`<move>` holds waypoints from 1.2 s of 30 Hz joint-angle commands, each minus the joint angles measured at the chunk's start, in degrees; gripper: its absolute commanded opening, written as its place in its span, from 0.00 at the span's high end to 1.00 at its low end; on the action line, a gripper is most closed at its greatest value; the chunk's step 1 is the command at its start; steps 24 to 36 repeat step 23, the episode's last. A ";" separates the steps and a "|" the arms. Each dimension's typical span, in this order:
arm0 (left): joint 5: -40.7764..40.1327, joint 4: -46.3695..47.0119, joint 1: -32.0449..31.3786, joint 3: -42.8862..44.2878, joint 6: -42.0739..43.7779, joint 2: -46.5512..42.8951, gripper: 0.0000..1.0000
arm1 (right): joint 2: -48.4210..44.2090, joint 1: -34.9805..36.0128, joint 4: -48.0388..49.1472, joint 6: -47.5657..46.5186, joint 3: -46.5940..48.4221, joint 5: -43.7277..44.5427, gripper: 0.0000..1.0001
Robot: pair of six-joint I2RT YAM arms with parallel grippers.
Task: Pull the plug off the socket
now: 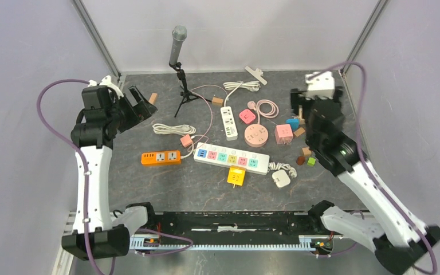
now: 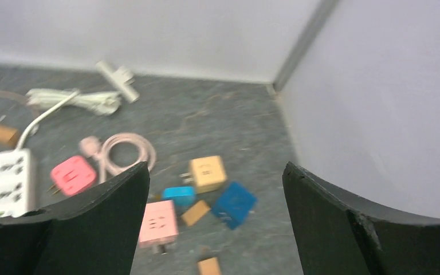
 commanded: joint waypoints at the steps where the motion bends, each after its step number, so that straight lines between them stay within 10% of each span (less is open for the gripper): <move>1: -1.13 -1.36 -0.06 4.27 3.48 -4.39 0.00 | -11.28 -0.28 -0.90 -5.28 1.78 17.96 0.11; 13: -8.08 -2.28 -0.37 9.75 2.61 -8.65 0.00 | -34.38 -0.27 23.51 -20.80 -6.98 26.69 0.16; 36: -9.45 -2.99 -1.55 9.23 3.64 -8.80 0.00 | -34.46 -0.27 20.16 -18.24 -6.59 27.14 0.15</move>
